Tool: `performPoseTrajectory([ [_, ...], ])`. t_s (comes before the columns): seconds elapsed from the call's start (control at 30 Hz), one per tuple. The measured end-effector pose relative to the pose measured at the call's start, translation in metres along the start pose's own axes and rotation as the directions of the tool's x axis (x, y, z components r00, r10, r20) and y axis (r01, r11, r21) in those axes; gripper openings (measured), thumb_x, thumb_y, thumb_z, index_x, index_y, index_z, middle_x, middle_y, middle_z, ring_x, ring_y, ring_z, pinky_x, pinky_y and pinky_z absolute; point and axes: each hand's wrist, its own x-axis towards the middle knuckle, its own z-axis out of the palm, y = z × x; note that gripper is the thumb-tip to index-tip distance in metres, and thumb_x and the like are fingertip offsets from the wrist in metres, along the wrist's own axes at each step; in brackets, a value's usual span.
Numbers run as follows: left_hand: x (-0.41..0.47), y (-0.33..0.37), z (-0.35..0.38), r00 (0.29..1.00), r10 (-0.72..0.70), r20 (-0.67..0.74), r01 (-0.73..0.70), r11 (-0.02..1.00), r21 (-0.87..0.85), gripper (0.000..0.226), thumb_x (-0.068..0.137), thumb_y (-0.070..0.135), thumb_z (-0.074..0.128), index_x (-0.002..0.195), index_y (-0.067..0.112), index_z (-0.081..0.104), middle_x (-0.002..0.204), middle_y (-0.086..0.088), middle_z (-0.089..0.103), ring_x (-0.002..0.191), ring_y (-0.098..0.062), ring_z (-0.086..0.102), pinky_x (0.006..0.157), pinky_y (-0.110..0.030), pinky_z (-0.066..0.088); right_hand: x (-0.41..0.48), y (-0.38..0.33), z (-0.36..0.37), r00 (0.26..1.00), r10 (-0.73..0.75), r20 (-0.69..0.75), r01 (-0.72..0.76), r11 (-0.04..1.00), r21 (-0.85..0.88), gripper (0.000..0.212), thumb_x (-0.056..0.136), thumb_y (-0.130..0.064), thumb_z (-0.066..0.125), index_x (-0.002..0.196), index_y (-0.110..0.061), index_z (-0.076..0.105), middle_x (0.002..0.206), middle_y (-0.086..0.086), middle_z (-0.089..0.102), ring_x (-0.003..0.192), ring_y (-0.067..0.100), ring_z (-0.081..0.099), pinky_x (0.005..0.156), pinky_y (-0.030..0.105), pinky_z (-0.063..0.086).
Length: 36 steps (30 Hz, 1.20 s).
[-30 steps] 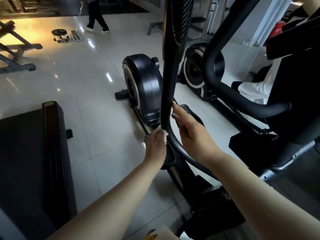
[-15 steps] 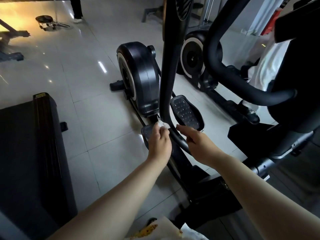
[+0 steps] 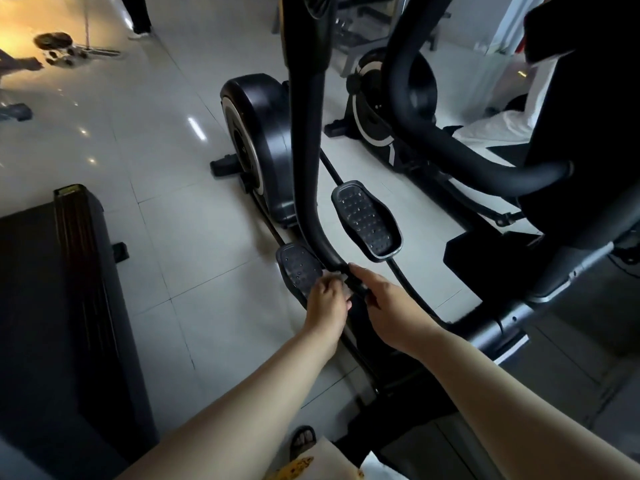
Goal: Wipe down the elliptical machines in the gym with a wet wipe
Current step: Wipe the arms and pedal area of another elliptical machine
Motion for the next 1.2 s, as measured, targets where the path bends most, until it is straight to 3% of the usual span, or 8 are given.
performPoseTrajectory([
  [0.1,0.003,0.004,-0.002,0.986,0.090,-0.140,-0.092,0.996,-0.009,0.022,0.102,0.016,0.042,0.092,0.027,0.059,0.104,-0.002,0.067,0.106,-0.024,0.065,0.088,-0.032,0.055,-0.006,0.011,-0.005,1.000,0.005,-0.001,-0.005,0.999,-0.047,0.071,0.091,0.008,0.041,0.155,-0.022,0.039,0.153,-0.003,0.048,0.139,0.011,0.045,0.105,0.006,0.026],
  [0.2,0.009,0.008,-0.004,0.973,0.133,-0.188,-0.133,0.991,0.010,0.017,0.088,0.031,0.043,0.090,0.028,0.060,0.097,0.003,0.067,0.102,-0.026,0.068,0.100,-0.046,0.054,-0.013,0.026,-0.008,0.997,0.079,-0.023,-0.080,0.995,-0.067,0.070,0.092,0.008,0.037,0.155,-0.023,0.038,0.155,-0.003,0.046,0.139,0.013,0.044,0.102,0.007,0.024],
  [0.33,0.007,-0.012,0.017,0.981,0.049,-0.185,-0.056,0.998,-0.031,0.027,0.076,0.030,0.036,0.089,0.027,0.059,0.100,0.007,0.065,0.111,-0.032,0.066,0.104,-0.052,0.051,-0.030,0.038,-0.008,0.996,0.088,-0.033,-0.090,0.991,-0.094,0.072,0.089,0.010,0.036,0.155,-0.018,0.038,0.157,0.000,0.042,0.143,0.015,0.040,0.108,0.009,0.021],
  [0.53,-0.014,-0.050,0.057,0.968,-0.248,-0.028,0.240,0.957,-0.165,0.028,0.105,0.008,0.033,0.108,0.011,0.061,0.118,-0.012,0.068,0.094,-0.022,0.069,0.076,-0.031,0.057,-0.053,0.070,-0.010,0.994,0.094,-0.054,-0.102,0.983,-0.154,0.081,0.083,0.015,0.037,0.158,-0.015,0.030,0.164,0.002,0.030,0.151,0.017,0.026,0.121,0.021,0.017],
  [0.63,-0.027,-0.057,0.061,0.961,-0.272,0.042,0.276,0.950,-0.147,0.031,0.107,0.010,0.034,0.126,0.010,0.059,0.114,-0.010,0.069,0.088,-0.018,0.069,0.077,-0.032,0.057,-0.059,0.081,-0.008,0.994,0.080,-0.072,-0.092,0.977,-0.193,0.083,0.083,0.014,0.037,0.160,-0.017,0.027,0.166,0.000,0.025,0.153,0.017,0.022,0.122,0.024,0.016],
  [0.8,-0.021,-0.047,0.054,0.980,-0.154,-0.123,0.111,0.948,-0.299,0.029,0.103,0.006,0.035,0.111,0.015,0.062,0.114,-0.008,0.067,0.092,-0.019,0.067,0.098,-0.041,0.056,-0.064,0.088,-0.003,0.994,0.028,-0.110,-0.054,0.969,-0.240,0.076,0.088,0.011,0.034,0.160,-0.013,0.024,0.167,0.002,0.022,0.154,0.016,0.016,0.120,0.019,0.007],
  [1.0,-0.034,-0.056,0.086,0.947,-0.320,-0.002,0.296,0.878,-0.376,0.029,0.108,0.018,0.033,0.096,0.018,0.060,0.099,-0.006,0.069,0.088,-0.021,0.068,0.095,-0.041,0.054,-0.081,0.103,0.002,0.977,-0.011,-0.215,-0.054,0.954,-0.294,0.060,0.099,-0.002,0.041,0.157,-0.011,0.030,0.164,0.006,0.030,0.153,0.020,0.023,0.127,0.032,0.013],
  [1.2,-0.053,-0.075,0.101,0.895,-0.428,0.123,0.445,0.842,-0.306,0.028,0.109,0.020,0.041,0.092,0.018,0.063,0.092,-0.001,0.069,0.096,-0.020,0.067,0.092,-0.034,0.052,-0.088,0.112,0.002,0.973,-0.054,-0.223,-0.023,0.944,-0.330,0.060,0.099,-0.002,0.046,0.157,-0.010,0.031,0.163,0.006,0.032,0.153,0.018,0.023,0.123,0.021,0.000],
])
